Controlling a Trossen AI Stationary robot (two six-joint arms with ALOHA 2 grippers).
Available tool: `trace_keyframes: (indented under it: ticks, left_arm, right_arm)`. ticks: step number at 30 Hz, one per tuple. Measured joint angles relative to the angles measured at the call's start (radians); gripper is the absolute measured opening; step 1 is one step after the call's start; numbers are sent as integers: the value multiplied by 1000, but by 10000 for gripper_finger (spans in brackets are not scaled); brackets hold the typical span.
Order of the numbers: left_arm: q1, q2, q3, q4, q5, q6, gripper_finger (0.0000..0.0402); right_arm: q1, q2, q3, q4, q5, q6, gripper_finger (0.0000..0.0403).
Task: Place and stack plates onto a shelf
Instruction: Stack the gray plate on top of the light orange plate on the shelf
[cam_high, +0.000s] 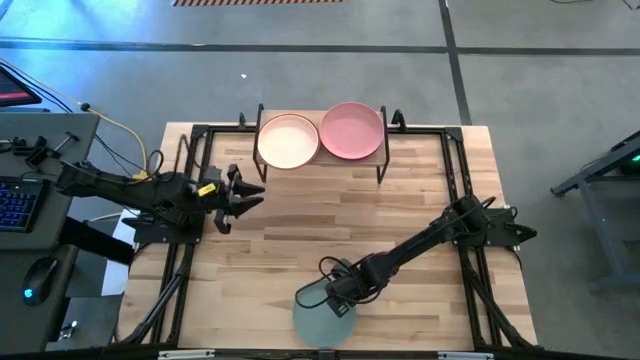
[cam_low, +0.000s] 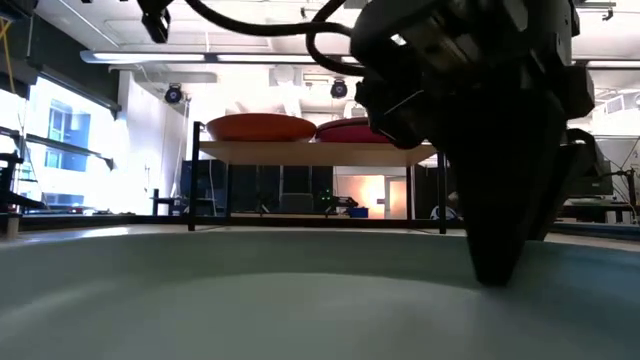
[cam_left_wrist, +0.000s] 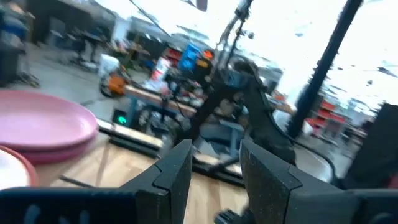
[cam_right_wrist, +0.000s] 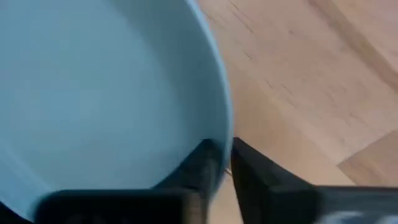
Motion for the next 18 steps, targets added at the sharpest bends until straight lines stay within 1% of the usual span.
trace_keyframes:
  ticks: [1,2,6,10,14,18]
  left_arm:
    - [0,-13,0,-1,-18,12,124]
    - [0,-28,0,-7,-39,23,124]
    - [0,-84,0,-55,-103,72,124]
    - [0,-142,0,-93,-155,101,124]
    - [0,-193,0,-101,-224,92,124]
    - [1,-218,0,-108,-242,92,124]
  right_arm:
    - [0,-7,-2,-5,1,-13,23]
    - [0,-13,-2,-5,-6,-22,12]
    - [-13,-81,-4,-14,-37,-64,6]
    - [-67,-187,-4,-49,-33,-139,2]
    - [-172,-324,-4,-88,9,-241,0]
    - [-349,-446,3,-96,34,-350,0]
